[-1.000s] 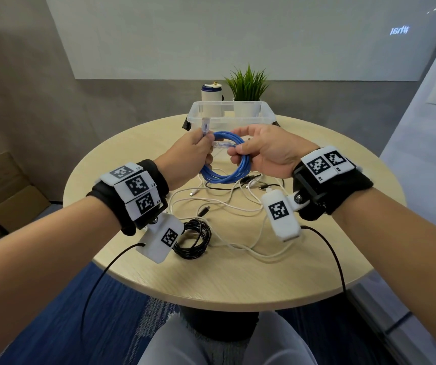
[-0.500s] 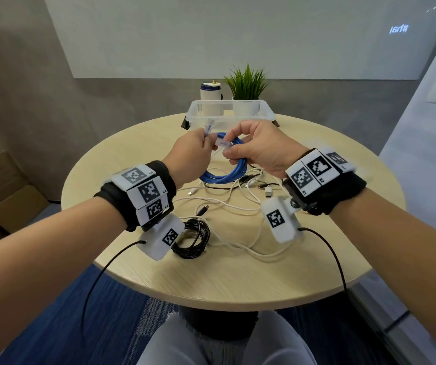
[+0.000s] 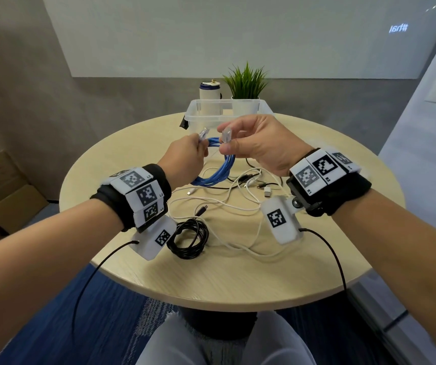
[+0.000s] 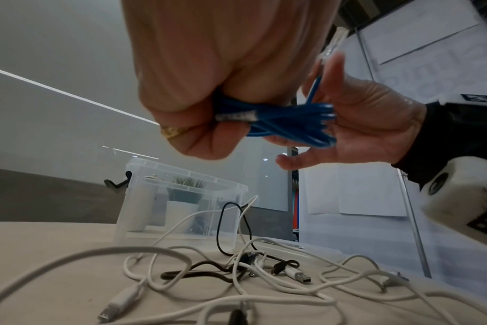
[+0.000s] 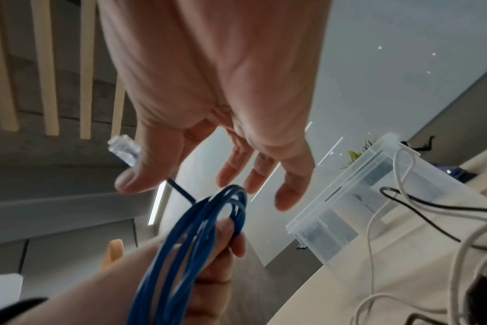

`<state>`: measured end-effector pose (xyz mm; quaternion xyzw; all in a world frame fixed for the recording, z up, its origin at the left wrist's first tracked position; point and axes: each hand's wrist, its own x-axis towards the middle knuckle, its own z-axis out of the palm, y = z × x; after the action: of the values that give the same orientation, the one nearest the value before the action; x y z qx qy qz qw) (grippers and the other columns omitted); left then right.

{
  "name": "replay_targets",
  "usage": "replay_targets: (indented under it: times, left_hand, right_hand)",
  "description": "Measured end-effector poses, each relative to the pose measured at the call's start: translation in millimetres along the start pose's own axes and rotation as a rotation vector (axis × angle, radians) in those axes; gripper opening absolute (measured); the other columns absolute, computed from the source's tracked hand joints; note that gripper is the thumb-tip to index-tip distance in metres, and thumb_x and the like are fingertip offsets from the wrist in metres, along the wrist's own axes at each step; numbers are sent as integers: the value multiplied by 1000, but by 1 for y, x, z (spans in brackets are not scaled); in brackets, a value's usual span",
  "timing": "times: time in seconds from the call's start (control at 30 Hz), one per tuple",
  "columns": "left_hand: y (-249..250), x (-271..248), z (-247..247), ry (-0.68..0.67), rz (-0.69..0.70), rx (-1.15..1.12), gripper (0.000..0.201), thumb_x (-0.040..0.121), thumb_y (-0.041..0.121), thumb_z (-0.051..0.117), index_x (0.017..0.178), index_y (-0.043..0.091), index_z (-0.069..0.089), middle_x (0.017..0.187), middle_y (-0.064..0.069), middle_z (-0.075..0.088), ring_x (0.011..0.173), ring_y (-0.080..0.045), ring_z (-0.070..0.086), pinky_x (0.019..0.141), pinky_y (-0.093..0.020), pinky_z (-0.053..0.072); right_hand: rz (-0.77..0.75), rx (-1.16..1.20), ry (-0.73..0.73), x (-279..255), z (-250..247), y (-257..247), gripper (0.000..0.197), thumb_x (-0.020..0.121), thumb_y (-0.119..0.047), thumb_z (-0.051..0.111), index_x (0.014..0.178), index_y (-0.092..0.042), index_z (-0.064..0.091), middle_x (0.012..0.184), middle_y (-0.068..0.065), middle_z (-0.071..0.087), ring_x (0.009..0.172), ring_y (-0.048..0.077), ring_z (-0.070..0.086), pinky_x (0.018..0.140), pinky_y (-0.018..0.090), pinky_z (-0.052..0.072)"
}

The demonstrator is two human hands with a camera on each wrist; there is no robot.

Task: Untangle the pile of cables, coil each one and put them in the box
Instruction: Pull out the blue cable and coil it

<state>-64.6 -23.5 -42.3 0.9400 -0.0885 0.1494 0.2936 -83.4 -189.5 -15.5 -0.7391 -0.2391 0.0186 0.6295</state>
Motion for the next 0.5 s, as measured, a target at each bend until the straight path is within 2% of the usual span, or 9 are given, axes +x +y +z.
replay_targets:
  times: [0.1,0.17,0.27,0.37,0.43,0.5]
  left_hand:
    - [1,-1,-1,-3,25,-15,28,103,26,28,92,13,50,65,5,44,55,-9,40,45,-16,28]
    - [4,-2,-1,-15,50,-50,26,103,27,29,95,14,49,67,5,45,56,-10,42,45,-16,30]
    - [7,-4,1,-43,95,-163,27,102,31,32,100,12,50,66,4,45,56,-13,42,50,-25,34]
    - [10,-7,1,-55,110,-340,33,102,36,30,101,12,51,64,2,44,59,-17,43,54,-29,37]
    - [12,-7,0,-70,75,-444,36,103,36,27,103,11,53,65,0,42,59,-16,43,51,-27,37]
    - [12,-7,-3,-99,45,-461,34,103,34,29,100,13,55,67,0,43,57,-13,42,47,-21,38]
  right_hand:
    - [84,64,55,4,0,4,12,77,-6,72,85,-13,66,93,8,67,86,21,64,79,46,55]
    - [135,80,133,6,3,6,12,86,-3,64,97,-7,61,91,15,66,75,24,68,65,38,60]
    - [171,58,230,8,6,8,15,86,-3,65,95,-9,54,81,16,67,55,21,66,50,29,54]
    - [163,24,281,9,3,6,15,84,-5,69,89,-12,56,75,15,68,49,18,63,45,25,50]
    - [163,-5,292,10,1,4,10,85,-7,68,85,-11,59,76,15,67,48,16,63,45,24,50]
    - [181,-12,265,10,0,3,6,88,-5,65,89,-9,60,80,17,67,52,17,65,49,26,53]
